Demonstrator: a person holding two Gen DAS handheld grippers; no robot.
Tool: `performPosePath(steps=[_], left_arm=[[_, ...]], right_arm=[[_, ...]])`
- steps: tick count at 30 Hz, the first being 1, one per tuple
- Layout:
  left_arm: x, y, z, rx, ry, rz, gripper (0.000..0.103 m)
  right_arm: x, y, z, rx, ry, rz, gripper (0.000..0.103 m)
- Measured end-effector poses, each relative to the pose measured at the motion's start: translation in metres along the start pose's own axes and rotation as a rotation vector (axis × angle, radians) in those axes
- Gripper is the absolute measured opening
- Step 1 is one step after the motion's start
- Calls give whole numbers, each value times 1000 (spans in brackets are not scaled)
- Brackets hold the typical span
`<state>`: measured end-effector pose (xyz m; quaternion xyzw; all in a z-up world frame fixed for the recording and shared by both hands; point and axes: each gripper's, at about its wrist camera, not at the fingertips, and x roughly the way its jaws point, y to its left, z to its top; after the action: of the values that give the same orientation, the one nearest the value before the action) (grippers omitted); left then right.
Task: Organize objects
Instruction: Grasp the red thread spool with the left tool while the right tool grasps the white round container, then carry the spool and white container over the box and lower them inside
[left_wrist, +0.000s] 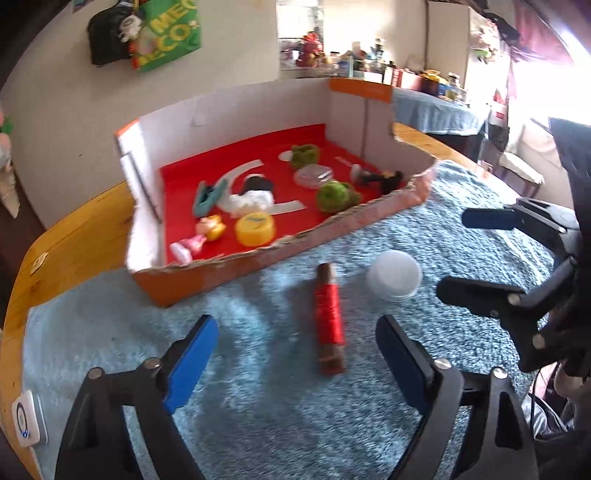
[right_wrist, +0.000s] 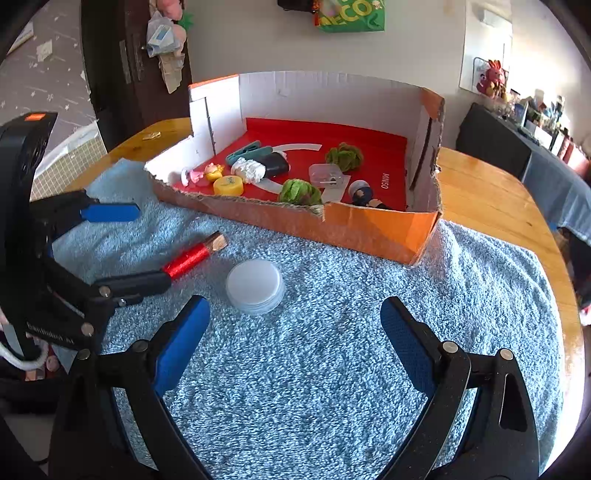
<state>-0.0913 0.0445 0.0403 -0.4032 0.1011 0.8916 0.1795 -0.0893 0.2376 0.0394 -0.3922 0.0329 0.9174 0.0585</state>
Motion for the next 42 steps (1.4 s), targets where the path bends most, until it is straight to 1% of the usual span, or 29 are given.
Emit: performPosePath(steps=[1, 3, 5, 6, 9, 10, 11, 14, 15, 16, 17, 18, 20, 21, 22, 24, 28, 32, 34, 38, 42], left_arm=[[3, -2, 1, 9, 5, -8, 79], [8, -3, 2, 9, 16, -22, 63], [12, -2, 2, 0, 28, -42, 55], [14, -2, 2, 2, 34, -45, 53], [17, -2, 2, 0, 36, -59, 50], [17, -3, 2, 2, 34, -63, 49], [17, -3, 2, 4, 34, -68, 45], [18, -5, 1, 15, 34, -71, 38], [18, -5, 1, 19, 31, -69, 33], [17, -5, 1, 18, 29, -71, 30], [17, -5, 1, 14, 28, -80, 24], [17, -4, 1, 5, 27, -92, 14], [16, -3, 2, -6, 27, -105, 14], [15, -4, 1, -3, 23, -101, 14], [14, -5, 1, -2, 20, -98, 14], [9, -5, 0, -4, 9, -104, 14], [-6, -3, 1, -10, -18, -118, 14], [-24, -2, 3, -9, -51, -135, 14], [-33, -2, 5, -3, -72, -131, 14], [-44, -1, 8, 0, -99, -129, 14], [-47, 0, 9, -3, -104, -128, 14]], right_arm=[[0, -3, 0, 10, -3, 7, 95], [-1, -7, 1, 18, -9, 19, 95], [-1, -8, 2, 12, -12, 34, 95], [1, -8, 2, 7, -6, 37, 95], [8, -5, 2, -22, 15, 23, 94], [11, -2, 3, -38, 22, 26, 92], [13, 0, 3, -48, 27, 27, 89], [22, 9, 5, -98, 52, 19, 83], [23, 12, 6, -113, 56, 17, 82], [26, 15, 7, -131, 59, 14, 81], [28, 17, 8, -144, 62, 12, 79], [30, 20, 9, -159, 67, 8, 76], [36, 25, 11, -182, 85, 12, 57], [37, 26, 11, -181, 82, 25, 50], [37, 26, 12, -176, 82, 44, 40], [38, 26, 13, -158, 88, 52, 39], [31, 24, 13, -127, 70, 85, 39], [12, 24, 18, -98, 22, 120, 39], [-1, 26, 22, -87, -9, 145, 39], [-19, 32, 31, -99, -51, 148, 39], [-25, 35, 34, -103, -62, 139, 39]])
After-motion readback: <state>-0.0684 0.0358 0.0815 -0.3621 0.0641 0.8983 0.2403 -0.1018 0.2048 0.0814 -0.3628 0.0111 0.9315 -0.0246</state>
